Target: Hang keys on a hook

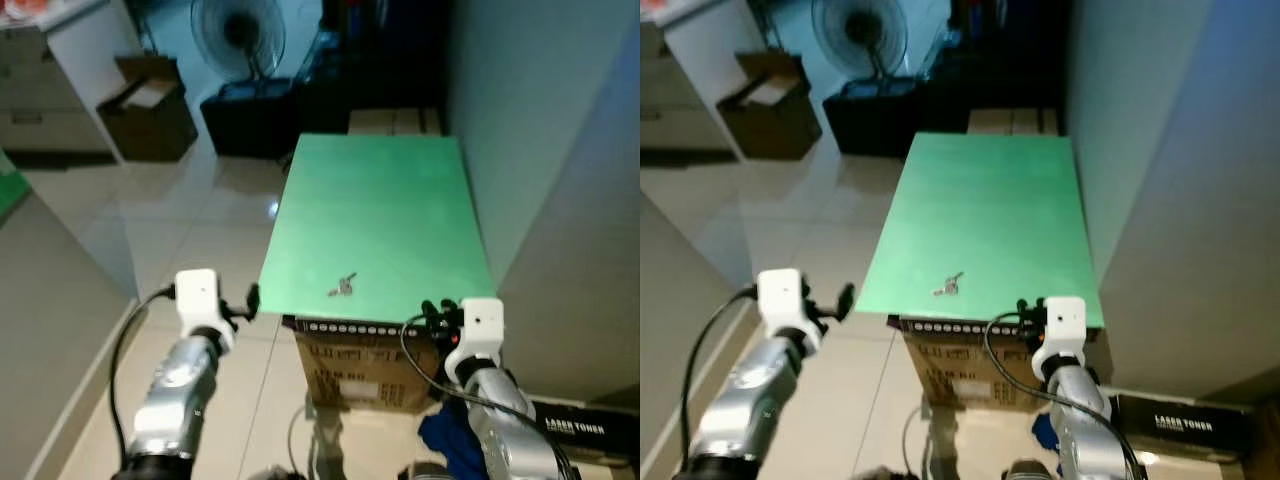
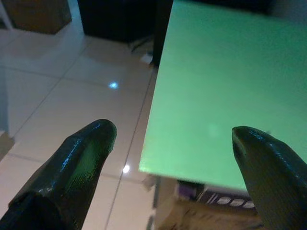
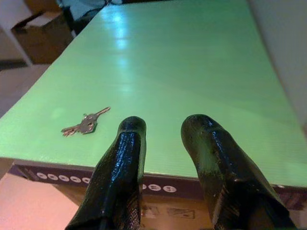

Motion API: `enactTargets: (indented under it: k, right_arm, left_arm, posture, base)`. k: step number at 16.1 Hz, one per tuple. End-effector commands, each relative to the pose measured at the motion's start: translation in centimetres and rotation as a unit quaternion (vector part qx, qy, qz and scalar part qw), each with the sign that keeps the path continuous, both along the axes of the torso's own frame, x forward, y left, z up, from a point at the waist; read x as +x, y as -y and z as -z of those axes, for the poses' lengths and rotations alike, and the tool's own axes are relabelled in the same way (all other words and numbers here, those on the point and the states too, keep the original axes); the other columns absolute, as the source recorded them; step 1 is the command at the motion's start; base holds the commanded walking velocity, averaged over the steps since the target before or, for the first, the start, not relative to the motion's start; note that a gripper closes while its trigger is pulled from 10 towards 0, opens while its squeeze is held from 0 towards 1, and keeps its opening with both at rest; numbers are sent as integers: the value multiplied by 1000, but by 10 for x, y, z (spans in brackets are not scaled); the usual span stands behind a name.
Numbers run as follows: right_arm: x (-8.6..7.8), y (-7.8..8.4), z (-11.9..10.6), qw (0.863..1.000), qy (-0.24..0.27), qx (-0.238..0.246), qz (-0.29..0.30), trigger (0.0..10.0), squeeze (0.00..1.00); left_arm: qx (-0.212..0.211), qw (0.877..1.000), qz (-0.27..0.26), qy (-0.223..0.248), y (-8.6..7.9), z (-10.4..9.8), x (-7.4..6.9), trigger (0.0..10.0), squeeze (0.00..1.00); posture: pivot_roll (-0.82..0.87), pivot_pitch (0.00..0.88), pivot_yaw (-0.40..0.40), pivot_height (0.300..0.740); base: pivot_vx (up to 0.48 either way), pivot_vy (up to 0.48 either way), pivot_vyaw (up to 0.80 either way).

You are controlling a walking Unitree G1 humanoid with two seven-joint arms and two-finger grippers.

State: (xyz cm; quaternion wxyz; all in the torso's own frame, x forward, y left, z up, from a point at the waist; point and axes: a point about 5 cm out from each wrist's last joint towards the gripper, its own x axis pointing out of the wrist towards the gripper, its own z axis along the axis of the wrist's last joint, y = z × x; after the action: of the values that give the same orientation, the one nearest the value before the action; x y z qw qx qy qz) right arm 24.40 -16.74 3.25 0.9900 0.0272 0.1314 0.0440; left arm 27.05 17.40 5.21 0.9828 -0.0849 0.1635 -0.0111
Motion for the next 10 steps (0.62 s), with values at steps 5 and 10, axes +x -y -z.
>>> enactTargets:
  k: [5,10]
  right_arm:
    - [4,-4,-7,999,5,-14,-33,10000,0]
    - [3,7,-5,998,-8,-38,-52,10000,0]
  left_arm:
    - [-2,999,-33,-24,-34,17,16,10000,0]
    - [8,999,11,-34,-6,30,7,10000,0]
  posture:
    - [-237,0,97,740]
    - [-249,0,66,740]
  base:
    - [0,0,0]
    - [0,0,0]
